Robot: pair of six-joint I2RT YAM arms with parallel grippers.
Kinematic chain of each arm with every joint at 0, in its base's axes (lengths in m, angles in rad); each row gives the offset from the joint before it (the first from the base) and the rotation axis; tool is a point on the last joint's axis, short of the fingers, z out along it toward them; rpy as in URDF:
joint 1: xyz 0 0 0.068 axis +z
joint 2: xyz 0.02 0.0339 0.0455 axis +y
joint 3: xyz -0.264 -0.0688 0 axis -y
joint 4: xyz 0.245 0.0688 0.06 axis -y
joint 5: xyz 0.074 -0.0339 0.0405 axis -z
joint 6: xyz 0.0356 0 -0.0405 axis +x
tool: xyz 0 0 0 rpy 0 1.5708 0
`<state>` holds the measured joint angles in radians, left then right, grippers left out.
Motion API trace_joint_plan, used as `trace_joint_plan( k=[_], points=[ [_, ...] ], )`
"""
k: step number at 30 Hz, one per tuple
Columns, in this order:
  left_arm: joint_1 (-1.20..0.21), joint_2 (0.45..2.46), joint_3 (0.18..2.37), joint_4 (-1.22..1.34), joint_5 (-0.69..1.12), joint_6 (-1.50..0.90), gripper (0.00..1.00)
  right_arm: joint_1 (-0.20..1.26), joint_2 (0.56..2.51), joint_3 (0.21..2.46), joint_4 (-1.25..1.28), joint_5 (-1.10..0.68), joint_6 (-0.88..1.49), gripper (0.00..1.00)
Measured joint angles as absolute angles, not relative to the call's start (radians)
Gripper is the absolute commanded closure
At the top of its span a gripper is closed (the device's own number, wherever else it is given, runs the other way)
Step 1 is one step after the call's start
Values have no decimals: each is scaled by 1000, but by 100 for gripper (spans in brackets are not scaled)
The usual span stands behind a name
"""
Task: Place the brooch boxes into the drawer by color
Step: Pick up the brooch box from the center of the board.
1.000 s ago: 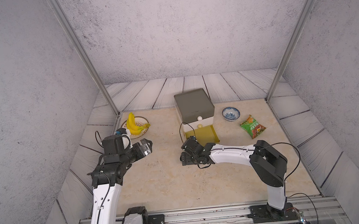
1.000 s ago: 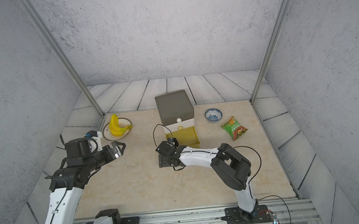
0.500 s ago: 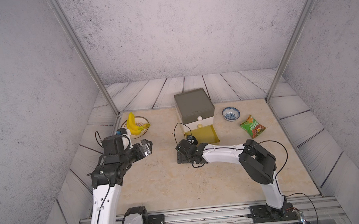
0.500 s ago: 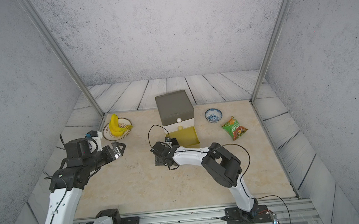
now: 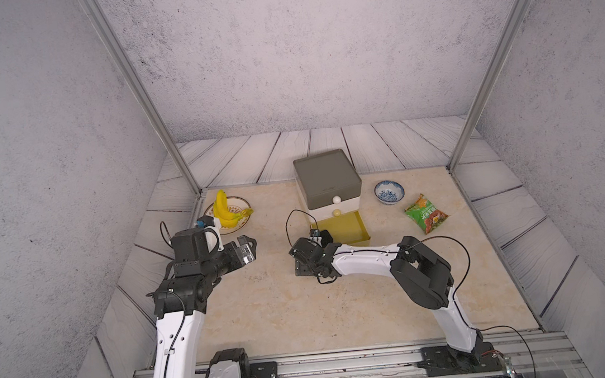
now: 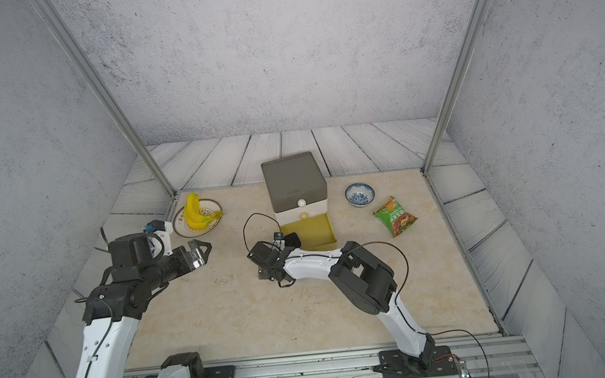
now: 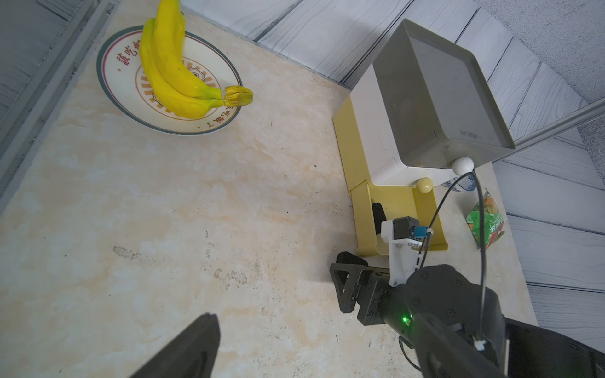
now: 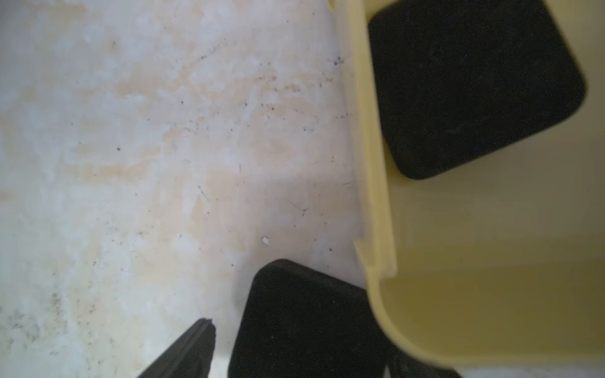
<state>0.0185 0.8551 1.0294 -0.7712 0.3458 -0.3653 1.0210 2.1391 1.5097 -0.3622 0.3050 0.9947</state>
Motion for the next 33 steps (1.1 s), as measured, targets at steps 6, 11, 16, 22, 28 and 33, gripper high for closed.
trace_joint_plan(
  k=[6, 11, 16, 22, 28, 33],
  points=[
    [25, 855, 1026, -771, 349, -361, 2, 1029, 2140, 1511, -364, 324, 998, 25],
    [27, 855, 1023, -770, 355, -359, 2, 1034, 2153, 1523, -361, 336, 998, 34],
    [33, 854, 1019, -770, 356, -358, 2, 1040, 2164, 1537, -356, 344, 995, 36],
    [39, 844, 1018, -771, 361, -358, 2, 1042, 2164, 1538, -355, 344, 990, 46],
    [39, 838, 1018, -775, 363, -359, 2, 1057, 2138, 1488, -280, 320, 923, 56],
    [39, 834, 1018, -781, 363, -363, 2, 1092, 2033, 1391, -228, 299, 851, 56]
  ],
)
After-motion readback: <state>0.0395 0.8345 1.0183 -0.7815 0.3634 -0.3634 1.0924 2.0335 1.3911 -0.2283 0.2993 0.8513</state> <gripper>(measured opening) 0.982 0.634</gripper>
